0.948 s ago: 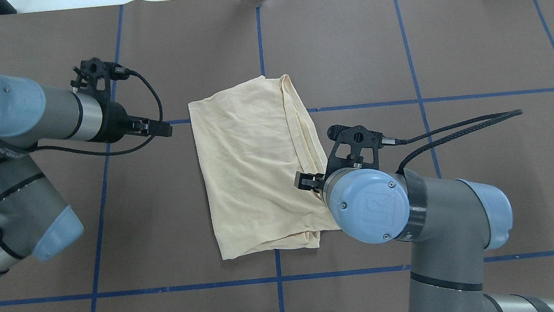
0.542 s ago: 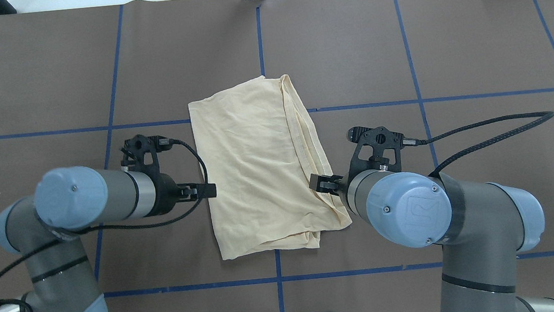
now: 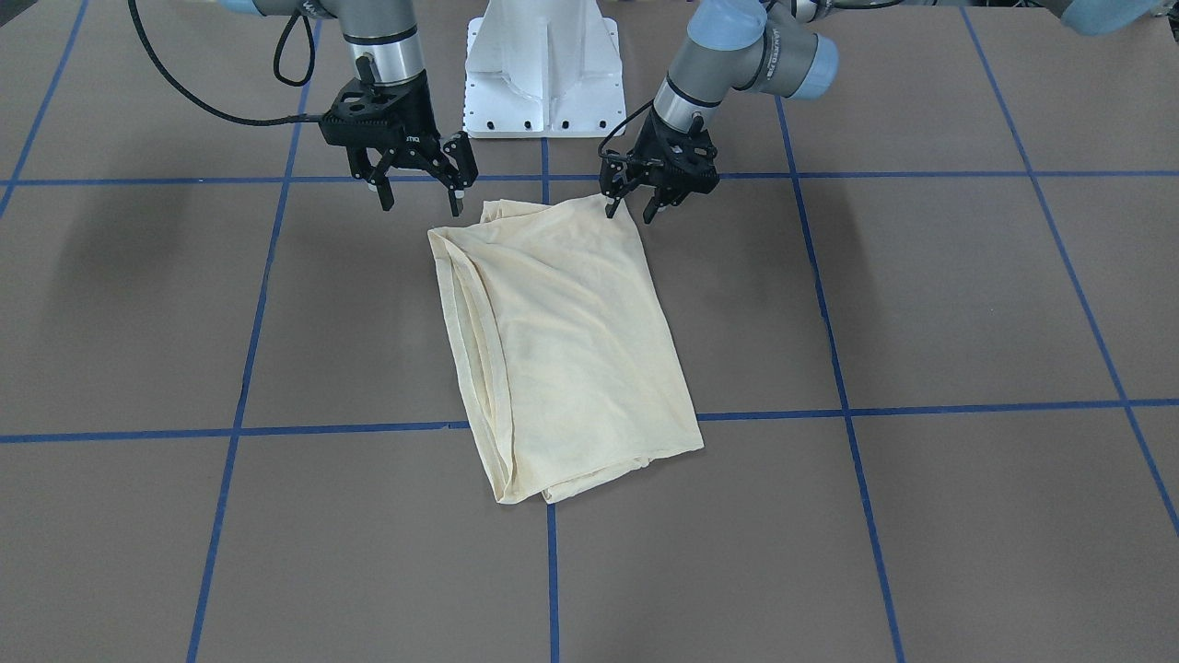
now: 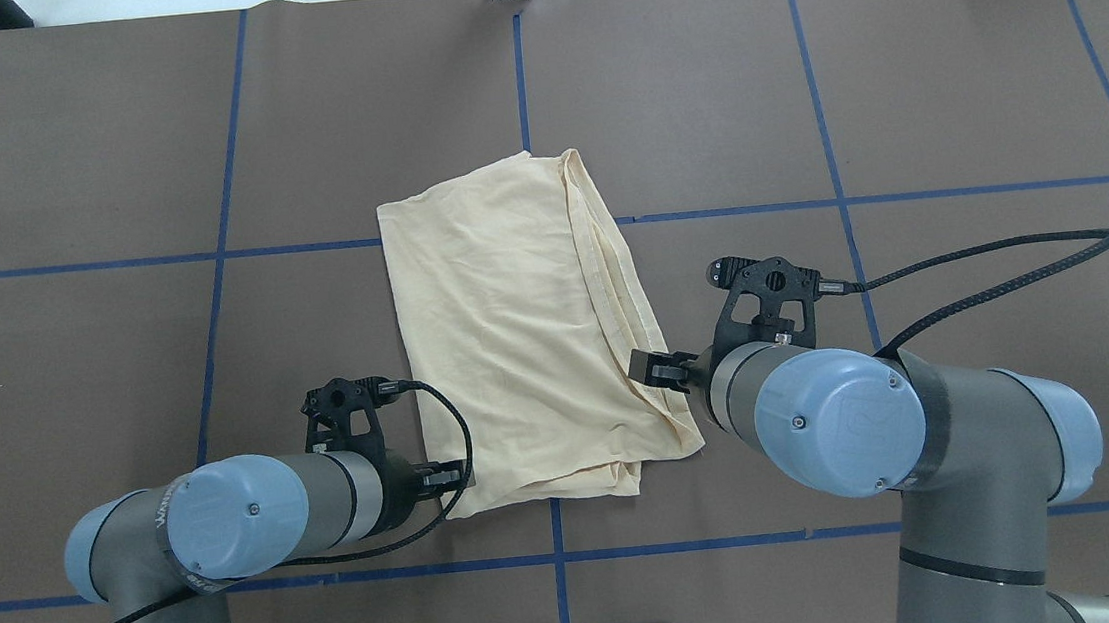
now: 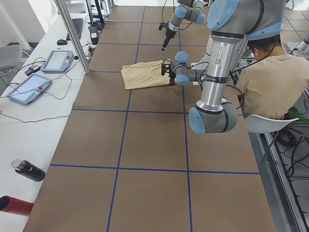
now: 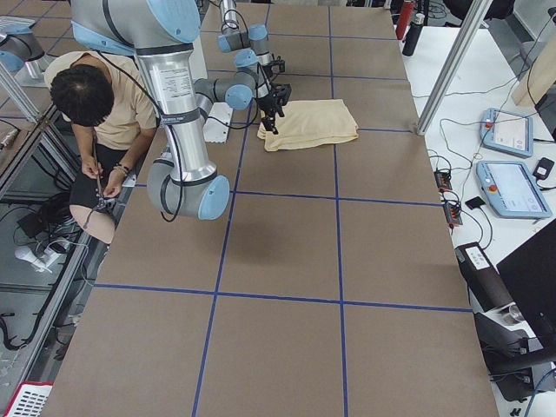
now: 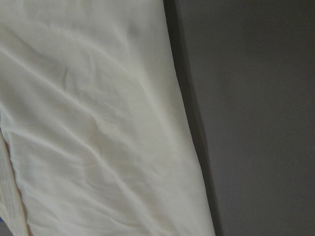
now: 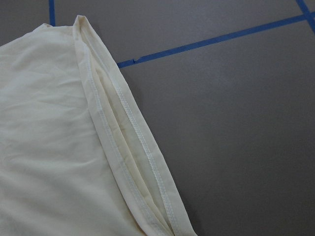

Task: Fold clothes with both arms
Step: 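Move both grippers to the shirt's near edge corners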

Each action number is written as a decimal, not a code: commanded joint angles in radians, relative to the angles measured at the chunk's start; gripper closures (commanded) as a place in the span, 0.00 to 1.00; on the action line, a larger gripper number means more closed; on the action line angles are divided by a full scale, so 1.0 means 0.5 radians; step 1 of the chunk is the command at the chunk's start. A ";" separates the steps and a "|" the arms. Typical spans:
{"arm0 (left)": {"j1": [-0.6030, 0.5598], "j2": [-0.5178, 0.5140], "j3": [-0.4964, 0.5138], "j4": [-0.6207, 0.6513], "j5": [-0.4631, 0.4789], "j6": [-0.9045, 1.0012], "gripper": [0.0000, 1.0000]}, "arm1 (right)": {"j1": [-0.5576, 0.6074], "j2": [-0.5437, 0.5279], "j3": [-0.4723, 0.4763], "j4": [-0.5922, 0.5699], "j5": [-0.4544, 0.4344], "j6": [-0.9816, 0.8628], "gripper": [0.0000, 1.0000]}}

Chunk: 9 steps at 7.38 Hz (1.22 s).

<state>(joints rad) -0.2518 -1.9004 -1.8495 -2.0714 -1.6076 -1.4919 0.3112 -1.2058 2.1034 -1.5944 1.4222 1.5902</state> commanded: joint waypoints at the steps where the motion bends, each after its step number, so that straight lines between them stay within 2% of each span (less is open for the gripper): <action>1: 0.083 -0.010 0.008 0.016 0.006 -0.038 0.38 | -0.003 0.003 -0.001 0.001 -0.003 0.001 0.00; 2: 0.086 -0.022 0.008 0.016 0.006 -0.038 0.38 | -0.003 0.003 0.002 0.001 -0.003 0.001 0.00; 3: 0.089 -0.028 0.008 0.016 0.006 -0.056 0.48 | -0.003 0.006 0.002 0.001 -0.007 0.004 0.00; 5: 0.092 -0.037 0.011 0.016 0.006 -0.096 1.00 | -0.003 0.006 -0.004 0.001 -0.010 0.004 0.00; 7: 0.083 -0.034 0.002 0.023 0.006 -0.081 1.00 | -0.015 0.012 -0.022 0.001 -0.013 0.016 0.00; 9: 0.074 -0.034 -0.053 0.126 0.003 -0.069 1.00 | -0.055 0.058 -0.166 0.004 -0.016 0.211 0.02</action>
<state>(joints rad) -0.2119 -1.9178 -1.8575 -2.0353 -1.6055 -1.5292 0.2967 -1.1889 2.0631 -1.5935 1.4152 1.6277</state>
